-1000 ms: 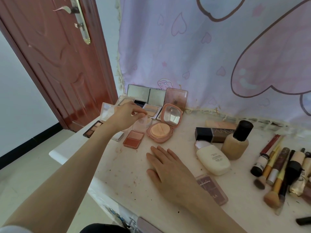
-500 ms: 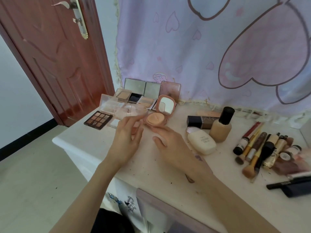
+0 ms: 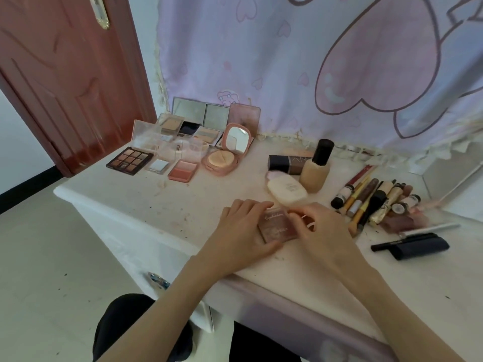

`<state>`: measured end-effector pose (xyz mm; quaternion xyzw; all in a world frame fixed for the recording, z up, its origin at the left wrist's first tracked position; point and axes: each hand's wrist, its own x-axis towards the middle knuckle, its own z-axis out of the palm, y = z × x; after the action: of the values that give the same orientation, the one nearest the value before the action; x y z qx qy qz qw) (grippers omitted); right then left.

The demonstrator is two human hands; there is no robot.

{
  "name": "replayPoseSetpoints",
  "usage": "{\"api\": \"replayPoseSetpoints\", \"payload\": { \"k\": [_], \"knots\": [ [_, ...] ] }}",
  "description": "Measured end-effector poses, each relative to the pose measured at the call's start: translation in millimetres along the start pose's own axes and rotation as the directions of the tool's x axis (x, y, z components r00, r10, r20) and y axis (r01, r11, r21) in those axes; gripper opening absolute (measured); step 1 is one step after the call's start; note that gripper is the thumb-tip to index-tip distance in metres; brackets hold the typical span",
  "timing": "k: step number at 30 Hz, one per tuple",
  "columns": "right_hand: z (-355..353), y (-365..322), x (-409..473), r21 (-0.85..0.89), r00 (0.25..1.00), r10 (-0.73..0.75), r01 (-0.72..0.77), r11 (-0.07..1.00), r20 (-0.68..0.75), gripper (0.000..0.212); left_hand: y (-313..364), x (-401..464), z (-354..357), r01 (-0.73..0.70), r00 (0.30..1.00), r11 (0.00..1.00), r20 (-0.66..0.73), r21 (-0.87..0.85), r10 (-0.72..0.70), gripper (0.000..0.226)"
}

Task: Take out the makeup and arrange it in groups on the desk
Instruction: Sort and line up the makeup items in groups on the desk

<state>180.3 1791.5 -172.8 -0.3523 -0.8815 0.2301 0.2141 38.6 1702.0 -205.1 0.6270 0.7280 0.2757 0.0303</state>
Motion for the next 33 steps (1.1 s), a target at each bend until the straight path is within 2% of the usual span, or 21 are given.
{"api": "replayPoseSetpoints", "payload": {
  "k": [4, 6, 7, 9, 10, 11, 13, 18, 22, 28, 33],
  "knots": [
    [7.3, -1.4, -3.1, 0.172, 0.998, 0.057, -0.054, 0.984, -0.010, 0.016, -7.6, -2.2, -7.3, 0.082, 0.993, 0.963, -0.064, -0.257, -0.102, 0.071],
    [10.7, -10.2, 2.2, 0.406, 0.984, 0.161, -0.180, 0.896, 0.080, 0.017, -14.3, -5.4, -15.1, 0.101, 0.979, 0.928, -0.130, -0.358, -0.157, 0.060],
    [12.7, -15.9, 6.0, 0.550, 0.962, 0.210, -0.273, 0.789, 0.175, 0.022, -17.2, -7.4, -19.2, 0.090, 0.971, 0.919, -0.171, -0.384, -0.166, 0.058],
    [15.4, -28.2, 14.4, 0.767, 0.885, 0.205, -0.465, 0.442, 0.418, 0.030, -19.9, -11.1, -25.4, 0.058, 0.961, 0.904, -0.222, -0.423, -0.165, 0.054],
    [16.4, -34.0, 18.3, 0.793, 0.837, 0.165, -0.547, 0.269, 0.522, 0.033, -20.4, -12.3, -26.7, 0.044, 0.959, 0.899, -0.235, -0.435, -0.161, 0.052],
    [17.6, -38.0, 22.1, 0.781, 0.794, 0.116, -0.607, 0.143, 0.596, 0.036, -20.6, -13.5, -27.0, 0.034, 0.955, 0.900, -0.252, -0.435, -0.159, 0.050],
    [21.3, -42.7, 29.5, 0.747, 0.747, 0.034, -0.665, 0.025, 0.664, 0.039, -23.4, -14.4, -26.9, 0.039, 0.941, 0.916, -0.293, -0.399, -0.168, 0.047],
    [34.0, -45.3, 40.8, 0.691, 0.694, -0.107, -0.720, -0.067, 0.712, 0.049, -33.1, -10.8, -31.5, 0.060, 0.936, 0.941, -0.308, -0.333, -0.168, 0.046],
    [41.4, -41.9, 48.9, 0.712, 0.718, -0.117, -0.696, -0.096, 0.686, 0.044, -39.5, -3.5, -35.0, 0.063, 0.948, 0.951, -0.280, -0.302, -0.152, 0.050],
    [46.8, -40.1, 53.7, 0.716, 0.739, -0.108, -0.672, -0.188, 0.665, 0.037, -45.0, 4.1, -42.2, -0.142, 0.963, 0.985, -0.243, -0.099, 0.114, 0.045],
    [47.3, -39.2, 53.5, 0.712, 0.749, -0.111, -0.658, -0.245, 0.654, 0.036, -45.1, 6.9, -43.4, -0.167, 0.973, 0.983, -0.175, -0.072, 0.152, 0.043]
  ]
}}
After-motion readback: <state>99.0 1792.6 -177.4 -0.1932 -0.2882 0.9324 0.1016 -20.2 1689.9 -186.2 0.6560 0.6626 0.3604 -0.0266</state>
